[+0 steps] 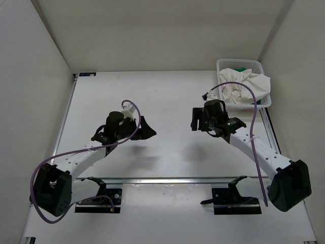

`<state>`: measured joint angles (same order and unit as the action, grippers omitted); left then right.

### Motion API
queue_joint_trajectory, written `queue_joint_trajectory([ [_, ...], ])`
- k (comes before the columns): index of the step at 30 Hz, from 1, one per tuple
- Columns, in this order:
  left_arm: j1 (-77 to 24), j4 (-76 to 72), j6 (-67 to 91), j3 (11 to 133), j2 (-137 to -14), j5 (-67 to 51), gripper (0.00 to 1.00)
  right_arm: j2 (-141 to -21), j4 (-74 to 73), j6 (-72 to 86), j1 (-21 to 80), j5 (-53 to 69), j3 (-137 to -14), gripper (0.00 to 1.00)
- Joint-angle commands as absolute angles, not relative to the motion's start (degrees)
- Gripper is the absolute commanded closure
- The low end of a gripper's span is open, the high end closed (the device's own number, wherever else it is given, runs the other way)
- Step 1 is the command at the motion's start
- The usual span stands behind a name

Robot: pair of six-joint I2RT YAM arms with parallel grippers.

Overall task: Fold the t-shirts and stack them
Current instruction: Grab crumpled tshirt from bin with the right arm

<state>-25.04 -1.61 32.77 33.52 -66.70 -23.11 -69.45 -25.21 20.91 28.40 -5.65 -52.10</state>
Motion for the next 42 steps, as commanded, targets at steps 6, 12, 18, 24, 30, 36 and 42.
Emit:
queue_joint_trajectory([
  [6,-24.17,-10.19,33.58,31.20,-64.07,-28.57,0.02,-70.83,-20.31,21.44,29.44,-4.66,-54.31,0.70],
  [12,-26.71,-20.38,39.28,28.13,-66.18,-30.34,0.40,-74.61,-18.45,22.06,26.12,-3.96,-57.73,1.00],
  [18,-31.02,-18.54,37.26,27.07,-66.80,-23.12,0.71,-80.93,-20.56,19.69,11.02,-5.10,-69.06,0.68],
  [24,-31.81,-18.54,36.48,25.58,-67.94,-22.32,0.52,-89.80,-18.64,18.98,-2.44,-2.03,-76.28,0.54],
  [30,-32.25,-19.42,37.00,24.52,-69.08,-22.59,0.49,-99.13,-19.60,18.37,-5.89,2.90,-80.07,0.52],
  [36,-32.25,-20.48,37.26,24.43,-70.13,-22.68,0.46,-103.44,-17.68,18.80,-6.41,6.31,-81.56,0.53],
  [42,-33.05,-21.01,37.88,23.91,-70.75,-22.41,0.48,-103.98,-18.36,19.16,-5.89,3.26,-83.58,1.00],
])
